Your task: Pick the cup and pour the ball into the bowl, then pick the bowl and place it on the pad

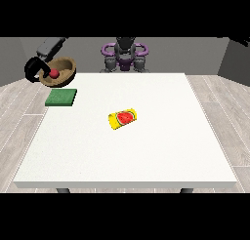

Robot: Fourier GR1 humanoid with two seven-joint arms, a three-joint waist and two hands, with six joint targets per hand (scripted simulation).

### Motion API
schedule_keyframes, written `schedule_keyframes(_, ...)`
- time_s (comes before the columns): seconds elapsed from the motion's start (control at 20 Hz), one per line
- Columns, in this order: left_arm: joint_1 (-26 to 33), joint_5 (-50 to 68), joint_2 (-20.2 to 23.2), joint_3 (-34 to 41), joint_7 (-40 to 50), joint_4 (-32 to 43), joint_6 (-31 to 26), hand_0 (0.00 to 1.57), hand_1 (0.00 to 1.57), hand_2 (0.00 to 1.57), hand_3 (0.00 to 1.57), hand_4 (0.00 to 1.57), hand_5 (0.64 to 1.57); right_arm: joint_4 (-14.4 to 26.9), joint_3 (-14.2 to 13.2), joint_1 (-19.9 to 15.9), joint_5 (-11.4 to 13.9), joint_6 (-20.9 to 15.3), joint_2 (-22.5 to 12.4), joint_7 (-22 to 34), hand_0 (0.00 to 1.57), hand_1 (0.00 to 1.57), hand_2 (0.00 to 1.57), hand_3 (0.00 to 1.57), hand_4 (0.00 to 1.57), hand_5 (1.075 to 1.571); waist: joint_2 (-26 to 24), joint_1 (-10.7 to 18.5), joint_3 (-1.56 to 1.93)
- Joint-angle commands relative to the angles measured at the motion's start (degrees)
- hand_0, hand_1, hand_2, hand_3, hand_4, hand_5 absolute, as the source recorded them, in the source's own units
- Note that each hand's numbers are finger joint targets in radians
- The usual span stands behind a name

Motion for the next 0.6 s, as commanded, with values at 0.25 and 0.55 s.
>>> schedule_keyframes(0.25, -0.62, 0.82, 2.04, -0.60, 0.29, 1.54, -0.08, 0.00, 0.00, 0.00, 0.00, 1.20, 1.557, 3.37, -0.22, -1.49, -0.36, -2.20, 5.52, -2.94, 1.57, 1.57, 1.57, 0.55, 1.02, 1.571, -0.06, -0.32, 0.02)
schedule_keyframes(0.55, -0.47, 2.93, 4.49, 0.59, 1.77, 1.52, -1.61, 0.00, 0.00, 0.00, 0.00, 1.19, 1.561, 8.16, -4.07, -1.93, -2.01, -2.01, -0.76, 0.31, 1.57, 1.57, 1.57, 1.16, 0.19, 1.557, 0.11, 0.53, 0.02)
